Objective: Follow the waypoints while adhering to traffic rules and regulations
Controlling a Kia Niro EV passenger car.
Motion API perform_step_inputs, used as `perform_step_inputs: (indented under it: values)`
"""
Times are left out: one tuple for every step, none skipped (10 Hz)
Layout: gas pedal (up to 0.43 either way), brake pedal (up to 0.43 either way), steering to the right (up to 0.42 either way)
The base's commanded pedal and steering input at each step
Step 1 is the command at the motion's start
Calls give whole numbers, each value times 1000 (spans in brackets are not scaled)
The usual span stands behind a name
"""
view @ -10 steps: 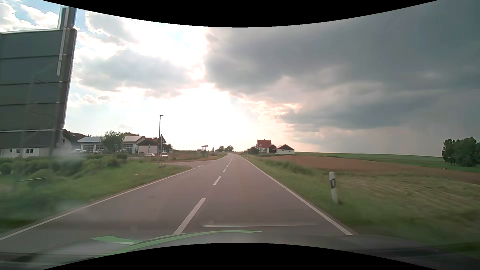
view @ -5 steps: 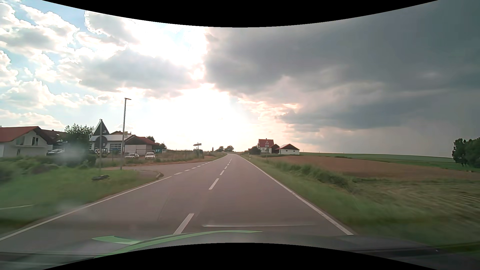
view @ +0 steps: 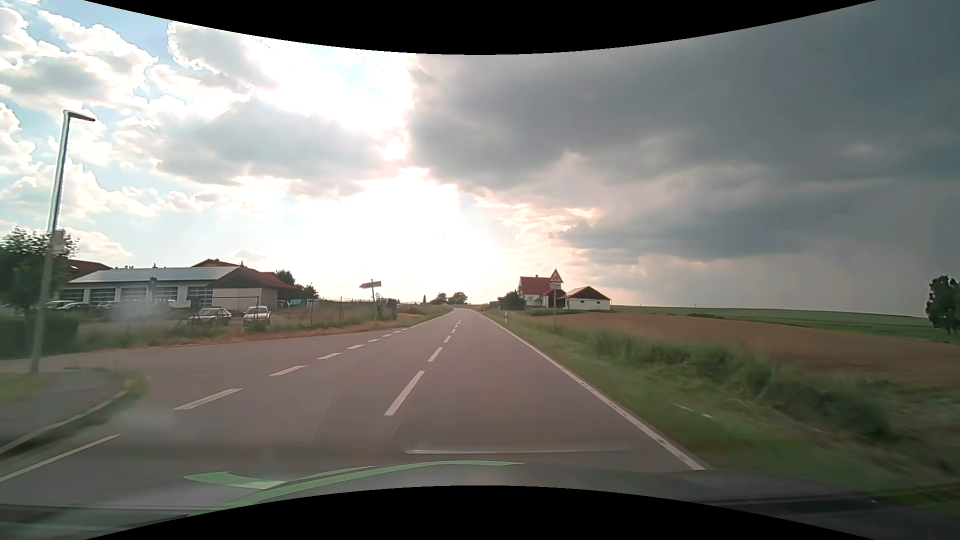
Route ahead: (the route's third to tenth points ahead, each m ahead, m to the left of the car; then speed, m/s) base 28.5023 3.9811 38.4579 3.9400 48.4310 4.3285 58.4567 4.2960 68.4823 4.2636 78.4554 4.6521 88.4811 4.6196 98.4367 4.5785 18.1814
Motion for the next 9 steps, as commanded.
perform_step_inputs:
  values:
    - [189, 0, 0]
    - [189, 0, 0]
    - [189, 0, 0]
    - [189, 0, -1]
    - [189, 0, -1]
    - [189, 0, 0]
    - [189, 0, -1]
    - [189, 0, 0]
    - [189, 0, -1]
